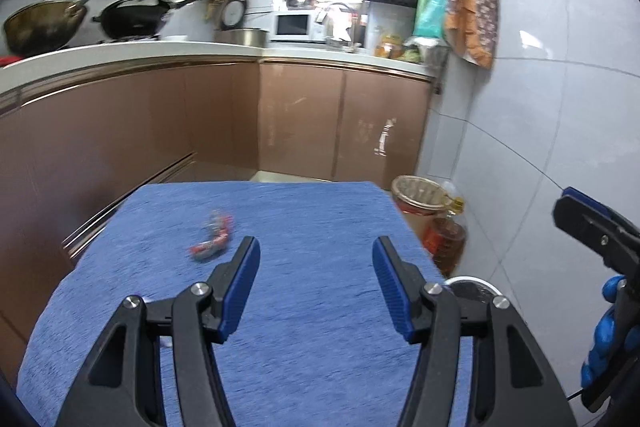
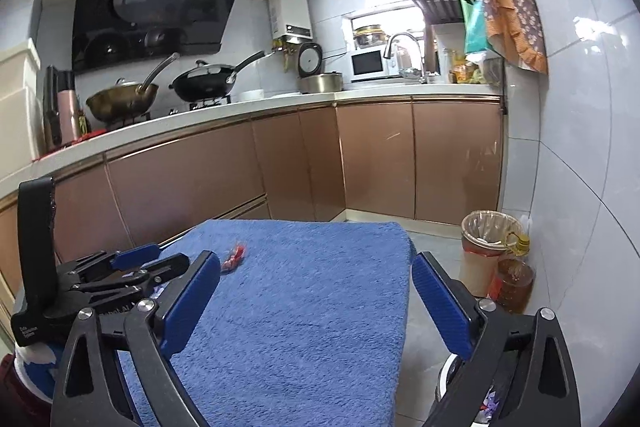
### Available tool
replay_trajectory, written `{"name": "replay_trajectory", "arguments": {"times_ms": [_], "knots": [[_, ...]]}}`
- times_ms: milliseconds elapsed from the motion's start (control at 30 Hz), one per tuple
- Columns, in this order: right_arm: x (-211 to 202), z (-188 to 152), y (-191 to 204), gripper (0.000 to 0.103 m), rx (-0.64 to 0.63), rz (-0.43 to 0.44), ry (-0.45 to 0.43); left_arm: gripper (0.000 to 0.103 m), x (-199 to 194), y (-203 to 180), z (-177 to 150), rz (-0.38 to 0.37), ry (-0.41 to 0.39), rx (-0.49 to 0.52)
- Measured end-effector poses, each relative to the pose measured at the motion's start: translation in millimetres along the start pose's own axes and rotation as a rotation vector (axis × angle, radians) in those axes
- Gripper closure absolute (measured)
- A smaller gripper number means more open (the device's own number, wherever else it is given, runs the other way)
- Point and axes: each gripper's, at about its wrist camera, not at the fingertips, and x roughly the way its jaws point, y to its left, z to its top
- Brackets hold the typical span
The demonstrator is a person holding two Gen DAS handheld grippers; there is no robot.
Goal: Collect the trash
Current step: 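Move both tools away from the bin back over the towel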
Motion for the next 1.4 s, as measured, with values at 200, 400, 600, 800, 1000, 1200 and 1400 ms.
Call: {"name": "replay_trajectory", "arguments": {"times_ms": [200, 400, 600, 800, 1000, 1200, 1400], "knots": [[14, 2, 22, 0.008, -0.032, 0.033, 0.027, 0.046, -11, 39, -11, 0.109, 0.008, -0.028], [32, -6, 41, 0.009, -0.055, 0.071, 0.084, 0.046, -19, 53, -23, 0.197, 0.024, -0.007], [45, -9, 57, 0.011, -0.076, 0.089, 0.128, 0.046, -20, 65, -35, 0.216, 0.047, -0.008], [57, -14, 68, 0.012, -0.086, 0.098, 0.169, 0.046, -16, 76, -45, 0.214, 0.078, -0.012], [66, -21, 78, 0.013, -0.105, 0.11, 0.201, 0.046, -8, 85, -55, 0.212, 0.11, -0.017], [77, -26, 79, 0.014, -0.101, 0.111, 0.231, 0.046, 1, 93, -60, 0.214, 0.135, -0.028], [87, -32, 74, 0.014, -0.091, 0.112, 0.261, 0.046, 13, 99, -64, 0.214, 0.165, -0.038]]}}
